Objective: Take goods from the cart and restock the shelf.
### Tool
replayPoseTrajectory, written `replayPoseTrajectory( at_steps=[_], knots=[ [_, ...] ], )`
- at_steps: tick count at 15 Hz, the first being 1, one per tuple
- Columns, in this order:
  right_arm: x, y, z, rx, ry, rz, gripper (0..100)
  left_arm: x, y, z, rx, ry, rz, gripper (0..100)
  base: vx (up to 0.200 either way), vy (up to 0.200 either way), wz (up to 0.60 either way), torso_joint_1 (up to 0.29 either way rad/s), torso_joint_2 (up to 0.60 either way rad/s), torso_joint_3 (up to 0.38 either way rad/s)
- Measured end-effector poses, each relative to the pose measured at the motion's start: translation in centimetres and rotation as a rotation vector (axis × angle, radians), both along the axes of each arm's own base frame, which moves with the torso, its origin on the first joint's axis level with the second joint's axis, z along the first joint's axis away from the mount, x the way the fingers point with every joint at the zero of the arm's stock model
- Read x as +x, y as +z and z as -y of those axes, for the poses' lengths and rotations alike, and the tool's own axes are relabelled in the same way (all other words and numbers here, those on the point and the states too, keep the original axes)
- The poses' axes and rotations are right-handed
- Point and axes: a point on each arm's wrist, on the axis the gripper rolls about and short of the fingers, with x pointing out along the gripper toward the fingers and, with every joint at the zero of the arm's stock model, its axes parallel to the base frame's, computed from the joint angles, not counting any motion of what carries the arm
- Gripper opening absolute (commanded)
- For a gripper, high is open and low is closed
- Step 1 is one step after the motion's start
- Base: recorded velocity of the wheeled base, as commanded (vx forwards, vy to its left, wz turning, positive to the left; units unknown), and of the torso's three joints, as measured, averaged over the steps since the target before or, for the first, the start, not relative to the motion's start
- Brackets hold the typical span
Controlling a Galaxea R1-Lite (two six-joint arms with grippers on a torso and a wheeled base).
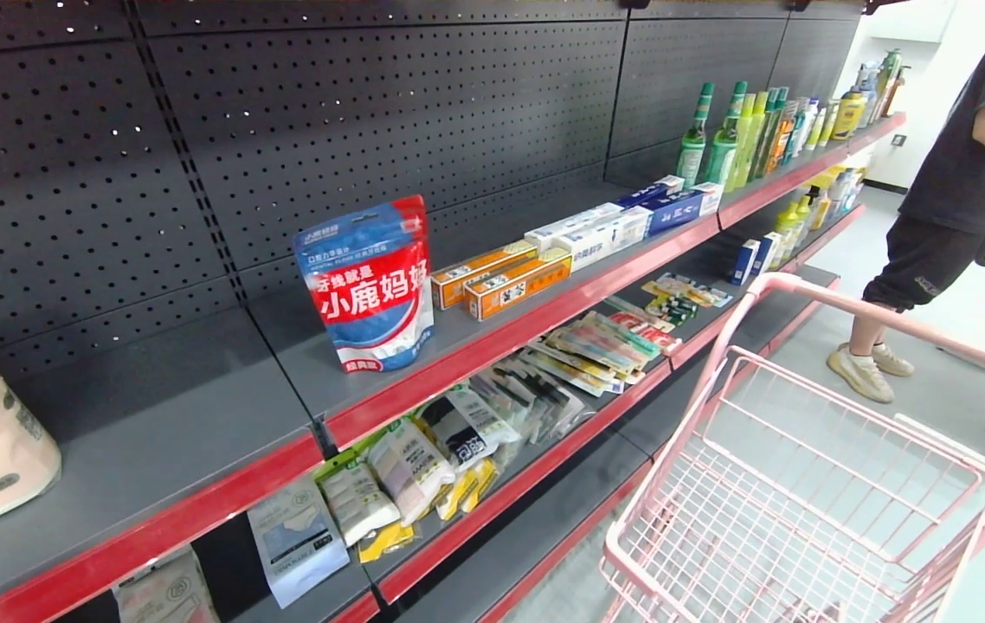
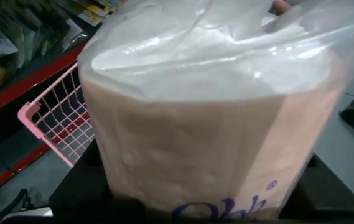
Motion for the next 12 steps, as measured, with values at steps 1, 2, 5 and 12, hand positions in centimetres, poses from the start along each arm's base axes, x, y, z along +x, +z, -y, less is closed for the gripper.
replayPoseTrajectory(
  at_steps=[1, 2, 5, 12],
  knots=[
    [0.13, 0.02, 0.01, 0.000, 0.000, -0.003, 0, 0.00, 0.00, 0.00, 0.000, 0.000, 0.000, 100, 0.000, 0.000, 0.00, 0.163, -0.37, -0.212],
    [0.25, 0.02, 0.03, 0.000, 0.000, -0.008, 0, 0.00, 0.00, 0.00, 0.000, 0.000, 0.000, 100, 0.000, 0.000, 0.00, 0.159, -0.38, -0.217],
    [0.51, 0.03, 0.04, -0.012, 0.009, -0.018, 0, 0.00, 0.00, 0.00, 0.000, 0.000, 0.000, 100, 0.000, 0.000, 0.00, 0.170, -0.37, -0.206],
    [1.01, 0.22, 0.07, -0.010, 0.018, -0.028, 0, 0.00, 0.00, 0.00, 0.000, 0.000, 0.000, 100, 0.000, 0.000, 0.00, 0.160, -0.35, -0.196]
  ],
)
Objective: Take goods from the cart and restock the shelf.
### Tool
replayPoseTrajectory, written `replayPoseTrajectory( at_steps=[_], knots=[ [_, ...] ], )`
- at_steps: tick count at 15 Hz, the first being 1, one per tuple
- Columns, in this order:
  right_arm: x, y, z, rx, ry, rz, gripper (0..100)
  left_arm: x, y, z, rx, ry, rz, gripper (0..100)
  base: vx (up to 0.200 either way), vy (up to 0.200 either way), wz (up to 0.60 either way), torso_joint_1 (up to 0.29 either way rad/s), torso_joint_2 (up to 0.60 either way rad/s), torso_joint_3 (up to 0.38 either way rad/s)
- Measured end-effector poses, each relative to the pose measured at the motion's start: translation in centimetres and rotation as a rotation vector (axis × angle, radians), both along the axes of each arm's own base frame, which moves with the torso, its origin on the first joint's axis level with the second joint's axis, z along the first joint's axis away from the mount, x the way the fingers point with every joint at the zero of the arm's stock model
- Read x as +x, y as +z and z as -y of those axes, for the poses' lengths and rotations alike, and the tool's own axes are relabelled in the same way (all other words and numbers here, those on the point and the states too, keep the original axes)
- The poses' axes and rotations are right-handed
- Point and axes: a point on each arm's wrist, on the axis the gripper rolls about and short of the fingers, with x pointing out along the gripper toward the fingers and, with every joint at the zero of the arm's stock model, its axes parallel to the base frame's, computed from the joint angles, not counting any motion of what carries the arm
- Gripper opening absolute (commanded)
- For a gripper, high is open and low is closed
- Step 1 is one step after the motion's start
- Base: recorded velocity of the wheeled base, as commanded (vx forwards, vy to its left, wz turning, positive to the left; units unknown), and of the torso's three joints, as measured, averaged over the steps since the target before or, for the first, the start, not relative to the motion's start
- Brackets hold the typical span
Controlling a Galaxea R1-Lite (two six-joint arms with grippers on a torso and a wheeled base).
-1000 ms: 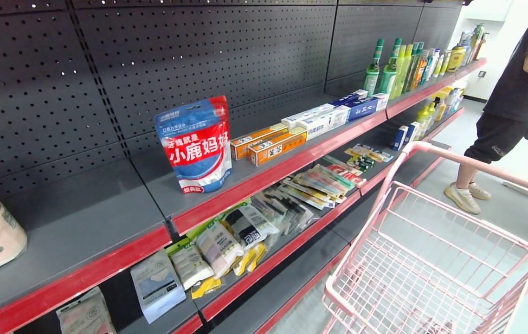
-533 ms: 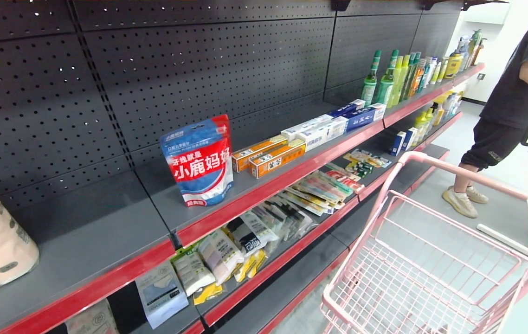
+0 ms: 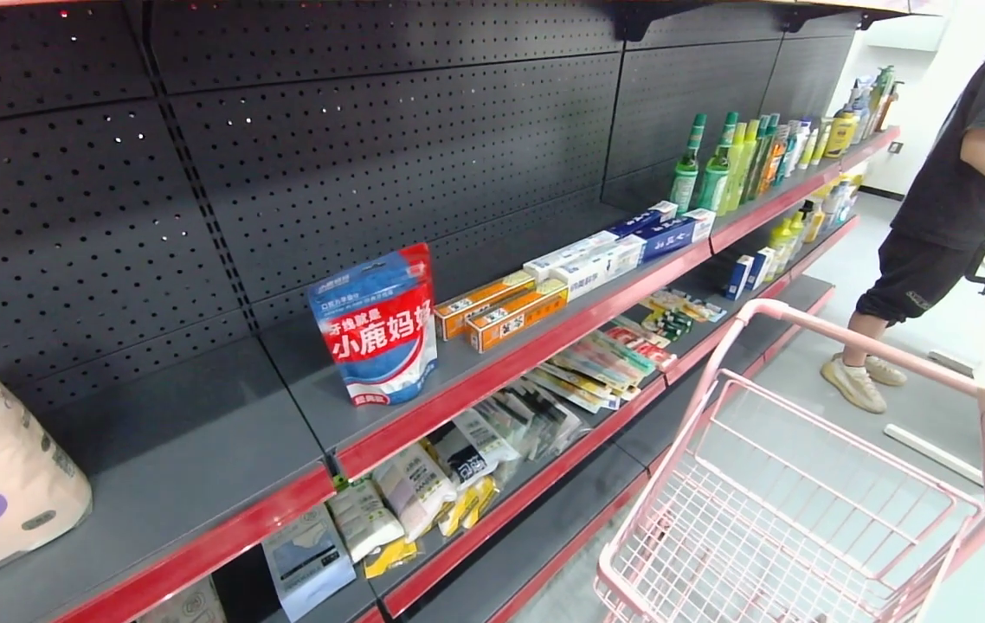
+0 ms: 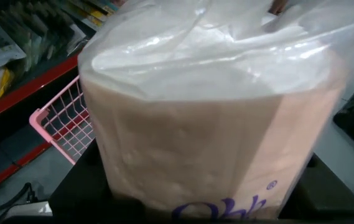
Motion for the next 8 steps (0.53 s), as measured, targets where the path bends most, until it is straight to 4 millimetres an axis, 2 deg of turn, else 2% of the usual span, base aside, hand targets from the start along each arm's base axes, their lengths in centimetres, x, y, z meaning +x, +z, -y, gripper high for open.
replayPoseTrajectory(
  at_steps=[5, 8],
  knots=[
    [0.52, 0.10, 0.04, -0.001, 0.001, 0.005, 0, 0.00, 0.00, 0.00, 0.000, 0.000, 0.000, 100, 0.000, 0.000, 0.00, 0.137, -0.29, -0.159],
    [0.88, 0.01, 0.08, -0.007, 0.003, -0.007, 0, 0.00, 0.00, 0.00, 0.000, 0.000, 0.000, 100, 0.000, 0.000, 0.00, 0.068, -0.14, -0.071]
  ],
)
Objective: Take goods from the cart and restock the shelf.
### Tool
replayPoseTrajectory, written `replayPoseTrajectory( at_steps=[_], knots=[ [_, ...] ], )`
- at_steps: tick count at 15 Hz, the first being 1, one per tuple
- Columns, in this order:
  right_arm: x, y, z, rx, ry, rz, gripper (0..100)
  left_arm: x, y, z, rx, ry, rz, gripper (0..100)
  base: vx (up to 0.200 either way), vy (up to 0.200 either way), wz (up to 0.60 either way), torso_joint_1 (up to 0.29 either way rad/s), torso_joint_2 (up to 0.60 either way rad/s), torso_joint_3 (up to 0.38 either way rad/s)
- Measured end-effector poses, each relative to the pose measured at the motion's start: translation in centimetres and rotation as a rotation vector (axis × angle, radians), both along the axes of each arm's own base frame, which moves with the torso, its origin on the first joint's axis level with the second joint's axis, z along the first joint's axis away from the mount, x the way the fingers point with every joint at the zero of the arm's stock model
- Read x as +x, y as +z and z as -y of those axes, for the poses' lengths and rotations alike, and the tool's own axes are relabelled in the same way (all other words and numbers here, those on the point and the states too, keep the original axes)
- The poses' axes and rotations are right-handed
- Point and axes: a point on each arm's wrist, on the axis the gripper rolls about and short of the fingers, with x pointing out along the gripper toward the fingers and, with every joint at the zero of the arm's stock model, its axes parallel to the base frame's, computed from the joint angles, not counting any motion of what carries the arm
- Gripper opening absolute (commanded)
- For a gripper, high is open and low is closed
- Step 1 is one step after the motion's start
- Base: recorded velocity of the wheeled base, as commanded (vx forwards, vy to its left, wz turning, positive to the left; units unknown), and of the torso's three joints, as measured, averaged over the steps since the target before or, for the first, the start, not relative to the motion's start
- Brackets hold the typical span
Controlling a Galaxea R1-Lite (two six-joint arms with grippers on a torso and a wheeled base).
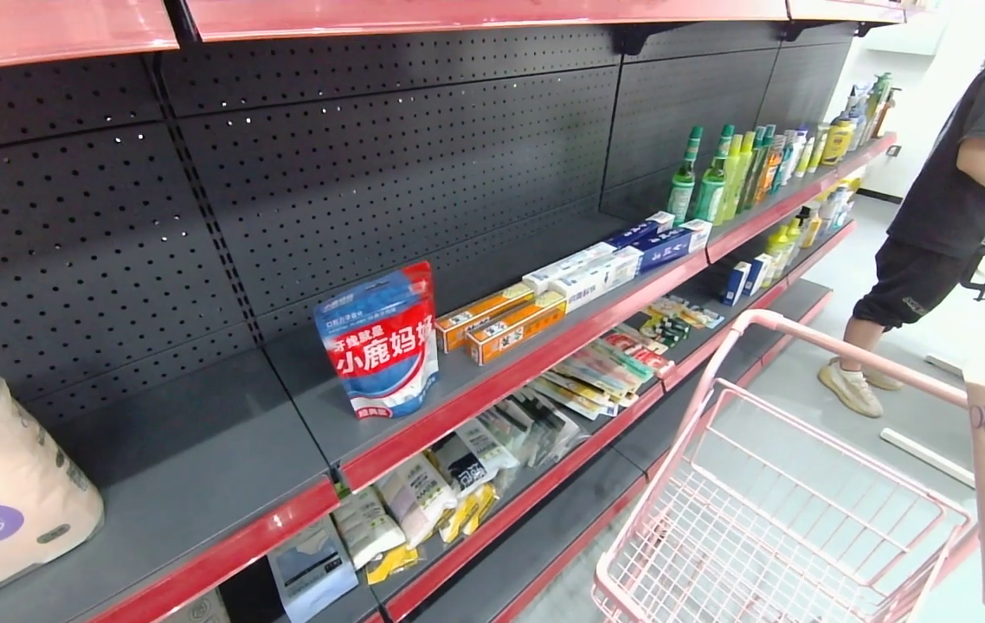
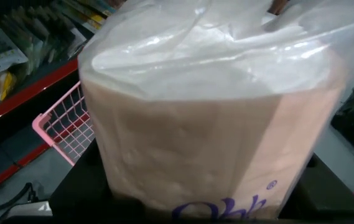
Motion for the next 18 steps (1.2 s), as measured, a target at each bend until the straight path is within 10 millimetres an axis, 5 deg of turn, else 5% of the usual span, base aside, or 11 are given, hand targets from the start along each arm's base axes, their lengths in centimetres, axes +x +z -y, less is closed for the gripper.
replayPoseTrajectory(
  at_steps=[18],
  knots=[
    [-0.10, -0.74, -0.02, -0.005, 0.004, -0.020, 0, 0.00, 0.00, 0.00, 0.000, 0.000, 0.000, 100, 0.000, 0.000, 0.57, 0.004, 0.00, 0.002]
  ],
)
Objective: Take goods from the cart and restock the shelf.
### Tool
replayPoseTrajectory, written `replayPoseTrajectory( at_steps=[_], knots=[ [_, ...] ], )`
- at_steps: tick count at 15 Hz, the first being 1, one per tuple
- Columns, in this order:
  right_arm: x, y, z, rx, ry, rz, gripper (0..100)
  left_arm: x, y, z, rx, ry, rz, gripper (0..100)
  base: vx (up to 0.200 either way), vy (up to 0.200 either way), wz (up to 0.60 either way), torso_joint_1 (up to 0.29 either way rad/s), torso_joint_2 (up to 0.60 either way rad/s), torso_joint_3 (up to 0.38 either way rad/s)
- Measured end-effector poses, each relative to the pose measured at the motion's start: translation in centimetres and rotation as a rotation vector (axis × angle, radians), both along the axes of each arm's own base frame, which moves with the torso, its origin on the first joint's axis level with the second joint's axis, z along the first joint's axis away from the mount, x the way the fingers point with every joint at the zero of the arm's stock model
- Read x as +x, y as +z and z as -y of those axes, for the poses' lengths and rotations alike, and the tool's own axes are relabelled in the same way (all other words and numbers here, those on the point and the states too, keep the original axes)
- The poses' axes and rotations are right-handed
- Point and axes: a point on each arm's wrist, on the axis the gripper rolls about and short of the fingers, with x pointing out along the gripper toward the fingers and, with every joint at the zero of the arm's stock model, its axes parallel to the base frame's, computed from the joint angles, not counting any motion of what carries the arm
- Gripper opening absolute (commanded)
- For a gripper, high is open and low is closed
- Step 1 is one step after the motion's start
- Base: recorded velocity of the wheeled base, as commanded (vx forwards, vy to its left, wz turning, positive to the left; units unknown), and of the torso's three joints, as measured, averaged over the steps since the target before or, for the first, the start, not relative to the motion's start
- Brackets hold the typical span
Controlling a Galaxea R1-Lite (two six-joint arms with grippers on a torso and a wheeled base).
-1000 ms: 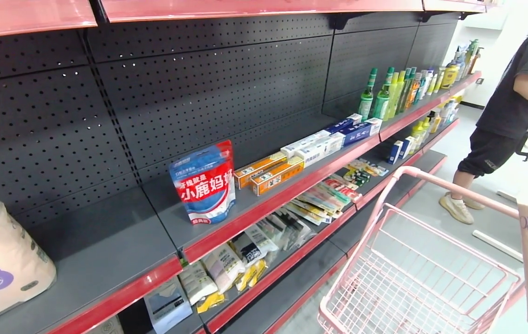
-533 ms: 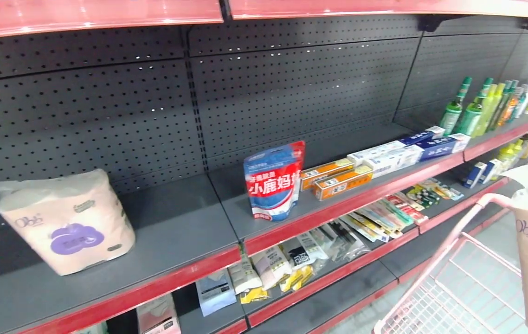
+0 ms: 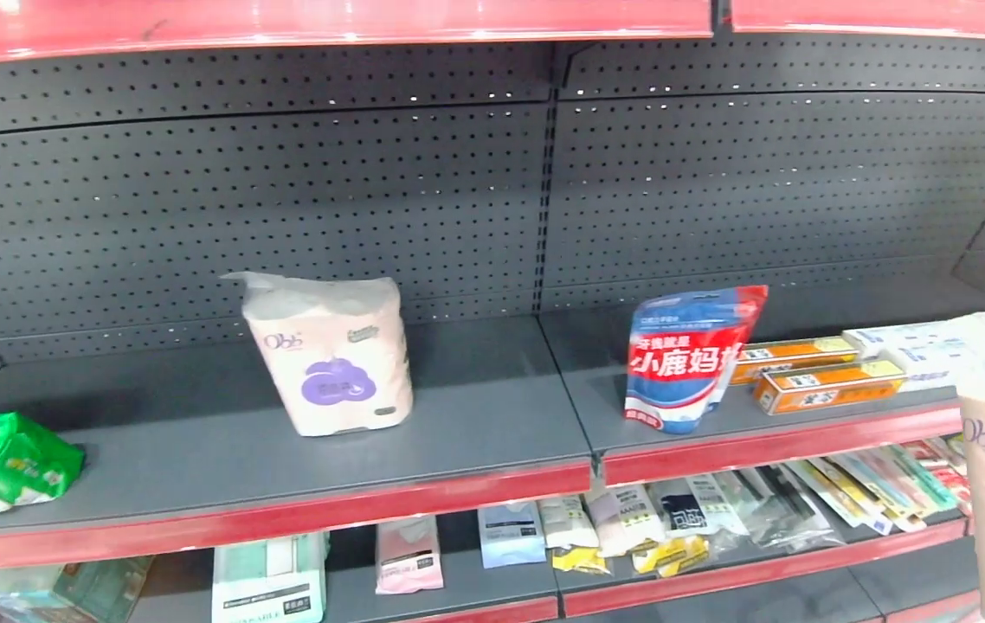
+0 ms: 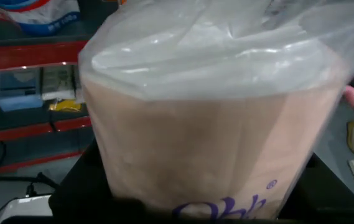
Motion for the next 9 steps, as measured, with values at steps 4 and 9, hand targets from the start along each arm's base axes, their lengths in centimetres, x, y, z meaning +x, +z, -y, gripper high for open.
replayPoseTrajectory(
  at_steps=[4, 9],
  knots=[
    [-0.7, -0.4, 0.0, -0.013, 0.000, 0.008, 0, 0.0, 0.0, 0.0, 0.001, 0.002, 0.001, 100, 0.000, 0.000, 0.00, 0.000, 0.00, 0.000],
    [-3.6, -2.4, -0.6, 0.020, 0.088, 0.068, 0, 0.0, 0.0, 0.0, 0.001, 0.000, 0.000, 100, 0.000, 0.000, 0.00, 0.000, 0.00, 0.000]
  ],
)
